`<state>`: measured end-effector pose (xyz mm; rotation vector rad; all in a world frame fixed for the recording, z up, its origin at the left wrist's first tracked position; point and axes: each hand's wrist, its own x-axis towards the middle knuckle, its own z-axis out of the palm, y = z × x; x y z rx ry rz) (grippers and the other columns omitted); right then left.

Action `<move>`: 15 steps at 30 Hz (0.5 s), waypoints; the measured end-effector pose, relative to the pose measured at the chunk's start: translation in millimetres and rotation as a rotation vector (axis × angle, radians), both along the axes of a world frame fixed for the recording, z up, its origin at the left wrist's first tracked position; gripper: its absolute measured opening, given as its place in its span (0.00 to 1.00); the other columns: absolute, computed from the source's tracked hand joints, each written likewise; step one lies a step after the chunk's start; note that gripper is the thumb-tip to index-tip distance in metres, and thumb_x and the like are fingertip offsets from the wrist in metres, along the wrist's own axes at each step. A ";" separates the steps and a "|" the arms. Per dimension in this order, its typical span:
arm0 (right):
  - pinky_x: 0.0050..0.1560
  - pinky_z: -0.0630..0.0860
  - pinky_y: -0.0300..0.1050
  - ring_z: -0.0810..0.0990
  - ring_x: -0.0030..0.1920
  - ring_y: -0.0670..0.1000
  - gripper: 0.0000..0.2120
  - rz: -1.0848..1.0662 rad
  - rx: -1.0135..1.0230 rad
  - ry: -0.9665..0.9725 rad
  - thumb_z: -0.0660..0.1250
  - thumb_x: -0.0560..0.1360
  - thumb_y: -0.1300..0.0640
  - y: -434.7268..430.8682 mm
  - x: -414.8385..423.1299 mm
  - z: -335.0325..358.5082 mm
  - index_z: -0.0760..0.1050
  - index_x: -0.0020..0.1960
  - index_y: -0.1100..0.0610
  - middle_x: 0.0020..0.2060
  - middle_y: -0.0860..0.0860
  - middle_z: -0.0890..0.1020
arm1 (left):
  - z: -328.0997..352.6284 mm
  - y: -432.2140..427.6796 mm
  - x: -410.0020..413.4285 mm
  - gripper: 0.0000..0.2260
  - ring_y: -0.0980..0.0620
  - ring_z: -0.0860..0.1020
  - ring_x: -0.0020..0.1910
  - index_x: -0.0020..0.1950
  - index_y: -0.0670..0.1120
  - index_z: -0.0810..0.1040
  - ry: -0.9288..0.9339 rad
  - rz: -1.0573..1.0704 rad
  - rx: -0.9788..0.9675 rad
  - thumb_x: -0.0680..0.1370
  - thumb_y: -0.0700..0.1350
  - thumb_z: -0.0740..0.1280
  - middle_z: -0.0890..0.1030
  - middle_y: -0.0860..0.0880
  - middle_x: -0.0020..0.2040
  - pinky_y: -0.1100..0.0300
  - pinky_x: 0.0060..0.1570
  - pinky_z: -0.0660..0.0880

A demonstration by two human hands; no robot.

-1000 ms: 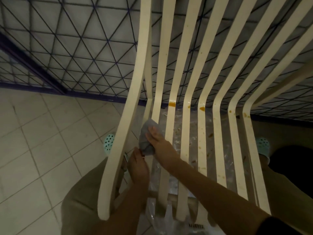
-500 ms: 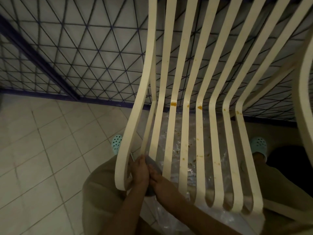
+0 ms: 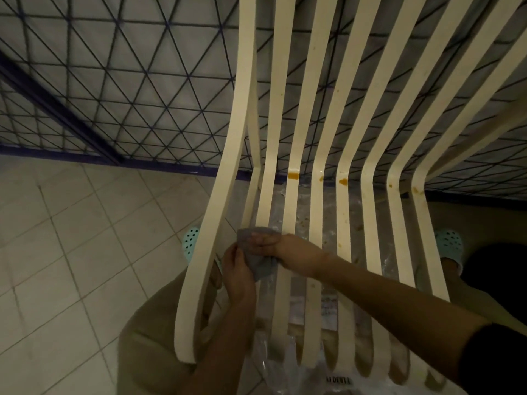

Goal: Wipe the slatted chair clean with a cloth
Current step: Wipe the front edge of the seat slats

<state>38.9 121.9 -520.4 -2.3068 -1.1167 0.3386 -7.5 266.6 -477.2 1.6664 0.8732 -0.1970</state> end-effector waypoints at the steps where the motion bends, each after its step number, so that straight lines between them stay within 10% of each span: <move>1: 0.69 0.69 0.54 0.63 0.75 0.54 0.30 -0.012 -0.047 0.038 0.61 0.71 0.77 -4.8 11.1 -4.5 0.71 0.70 0.59 0.73 0.55 0.67 | -11.9 -3.4 3.7 0.14 0.55 0.72 0.48 0.66 0.44 0.72 -0.006 -0.012 0.008 0.83 0.45 0.57 0.70 0.60 0.45 0.58 0.58 0.68; 7: 0.75 0.52 0.41 0.52 0.77 0.46 0.30 -0.103 -0.221 0.007 0.57 0.77 0.73 -19.6 93.2 -8.9 0.61 0.76 0.53 0.77 0.48 0.57 | -27.2 -32.3 57.5 0.13 0.60 0.72 0.39 0.66 0.40 0.72 -0.112 -0.115 0.088 0.82 0.36 0.57 0.75 0.54 0.43 0.74 0.39 0.70; 11: 0.76 0.50 0.48 0.56 0.77 0.52 0.24 -0.174 -0.214 -0.004 0.54 0.79 0.68 -29.2 143.6 -11.1 0.67 0.74 0.55 0.76 0.50 0.61 | -37.0 -38.0 77.2 0.15 0.44 0.79 0.51 0.66 0.42 0.73 -0.050 -0.176 0.219 0.81 0.47 0.62 0.81 0.42 0.56 0.60 0.46 0.70; 15: 0.76 0.53 0.48 0.58 0.76 0.53 0.21 -0.003 -0.383 -0.161 0.52 0.82 0.61 -28.5 160.8 -2.1 0.66 0.73 0.55 0.76 0.51 0.63 | -45.6 -35.8 71.2 0.11 0.44 0.80 0.39 0.50 0.44 0.80 -0.074 -0.230 0.171 0.78 0.51 0.66 0.81 0.44 0.41 0.45 0.43 0.79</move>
